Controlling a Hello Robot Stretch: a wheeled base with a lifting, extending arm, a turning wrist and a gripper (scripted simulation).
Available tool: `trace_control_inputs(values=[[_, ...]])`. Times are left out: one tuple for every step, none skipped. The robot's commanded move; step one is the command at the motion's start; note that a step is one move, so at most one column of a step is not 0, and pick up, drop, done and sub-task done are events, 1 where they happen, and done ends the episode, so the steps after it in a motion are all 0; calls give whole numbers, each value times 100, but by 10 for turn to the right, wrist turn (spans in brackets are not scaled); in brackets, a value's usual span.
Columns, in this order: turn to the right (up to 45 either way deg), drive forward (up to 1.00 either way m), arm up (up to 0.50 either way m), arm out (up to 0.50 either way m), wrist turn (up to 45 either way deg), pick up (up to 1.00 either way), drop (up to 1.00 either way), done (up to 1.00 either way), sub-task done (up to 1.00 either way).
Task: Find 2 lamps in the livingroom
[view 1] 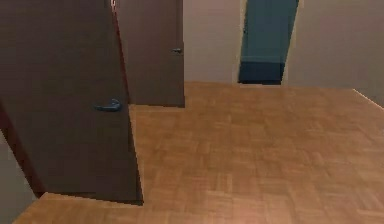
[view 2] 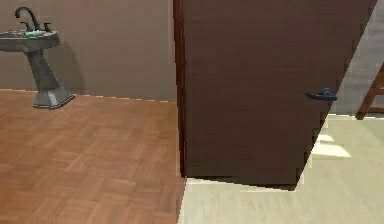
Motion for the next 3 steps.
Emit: trace_control_inputs(values=[[0,90,0,0,0,0,0,0,0],[450,0,0,0,0,0,0,0,0],[360,0,0,0,0,0,0,0,0]])
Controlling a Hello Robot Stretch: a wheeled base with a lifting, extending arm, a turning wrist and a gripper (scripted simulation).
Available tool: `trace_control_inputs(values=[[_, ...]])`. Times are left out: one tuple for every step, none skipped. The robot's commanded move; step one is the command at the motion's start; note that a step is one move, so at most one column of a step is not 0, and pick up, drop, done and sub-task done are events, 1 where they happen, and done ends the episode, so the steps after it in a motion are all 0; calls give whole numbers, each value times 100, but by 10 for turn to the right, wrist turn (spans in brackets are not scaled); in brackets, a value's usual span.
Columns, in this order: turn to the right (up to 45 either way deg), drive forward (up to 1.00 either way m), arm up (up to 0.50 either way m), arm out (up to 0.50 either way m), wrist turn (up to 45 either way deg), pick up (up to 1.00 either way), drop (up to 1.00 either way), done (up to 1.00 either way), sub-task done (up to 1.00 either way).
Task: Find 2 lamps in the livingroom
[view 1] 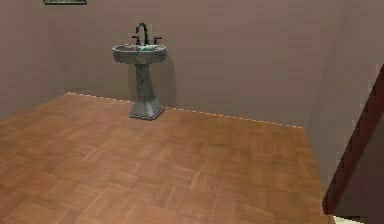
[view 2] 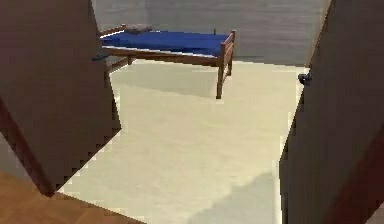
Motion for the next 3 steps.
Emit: trace_control_inputs(values=[[0,5,0,0,0,0,0,0,0],[-450,0,0,0,0,0,0,0,0],[-420,0,0,0,0,0,0,0,0]])
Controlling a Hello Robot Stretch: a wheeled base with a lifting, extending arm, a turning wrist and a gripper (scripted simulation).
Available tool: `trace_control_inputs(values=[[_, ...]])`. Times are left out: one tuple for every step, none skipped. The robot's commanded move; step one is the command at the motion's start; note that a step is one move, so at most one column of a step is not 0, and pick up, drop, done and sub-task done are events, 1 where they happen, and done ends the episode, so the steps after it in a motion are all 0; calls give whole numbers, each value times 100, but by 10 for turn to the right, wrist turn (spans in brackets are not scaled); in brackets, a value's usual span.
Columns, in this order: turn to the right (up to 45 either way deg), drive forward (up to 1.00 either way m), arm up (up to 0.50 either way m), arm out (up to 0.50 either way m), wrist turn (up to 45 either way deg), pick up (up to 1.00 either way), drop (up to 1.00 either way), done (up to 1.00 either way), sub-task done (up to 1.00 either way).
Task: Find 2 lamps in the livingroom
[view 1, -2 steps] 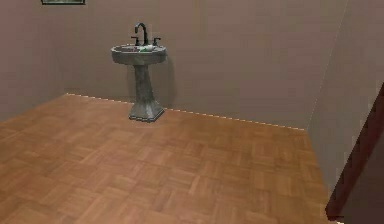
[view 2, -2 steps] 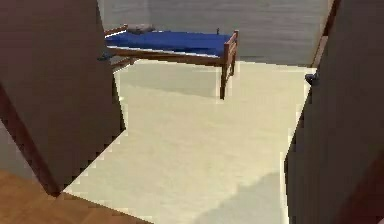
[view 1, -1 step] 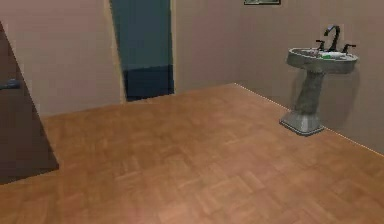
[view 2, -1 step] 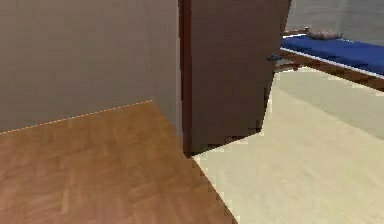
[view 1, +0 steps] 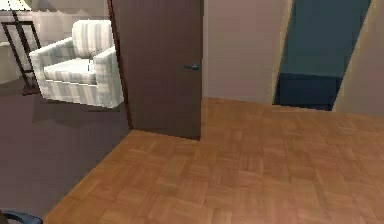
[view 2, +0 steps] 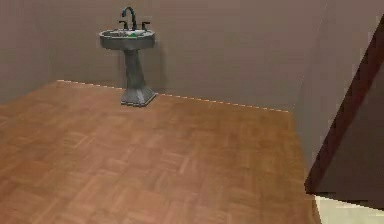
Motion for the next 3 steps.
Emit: trace_control_inputs(values=[[0,100,0,0,0,0,0,0,0],[0,20,0,0,0,0,0,0,0],[-450,0,0,0,0,0,0,0,0]])
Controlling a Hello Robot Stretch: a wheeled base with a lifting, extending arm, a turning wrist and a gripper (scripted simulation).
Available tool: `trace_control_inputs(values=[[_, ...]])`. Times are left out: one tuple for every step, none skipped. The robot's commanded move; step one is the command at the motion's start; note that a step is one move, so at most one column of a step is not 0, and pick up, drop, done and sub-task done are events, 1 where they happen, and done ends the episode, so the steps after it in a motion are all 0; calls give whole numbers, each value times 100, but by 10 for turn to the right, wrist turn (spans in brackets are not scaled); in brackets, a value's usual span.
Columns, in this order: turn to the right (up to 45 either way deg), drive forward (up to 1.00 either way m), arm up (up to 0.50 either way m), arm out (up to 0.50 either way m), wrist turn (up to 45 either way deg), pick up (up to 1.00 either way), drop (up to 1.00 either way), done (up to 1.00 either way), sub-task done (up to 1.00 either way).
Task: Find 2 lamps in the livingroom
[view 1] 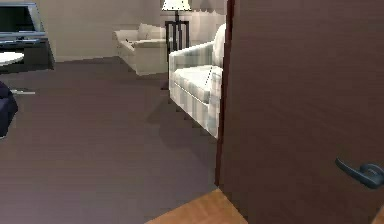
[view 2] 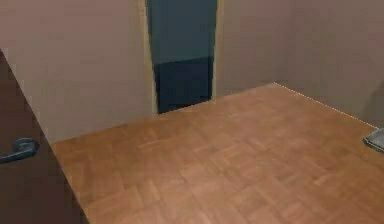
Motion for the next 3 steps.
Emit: trace_control_inputs(values=[[-240,0,0,0,0,0,0,0,0],[0,45,0,0,0,0,0,0,0],[-300,0,0,0,0,0,0,0,0]])
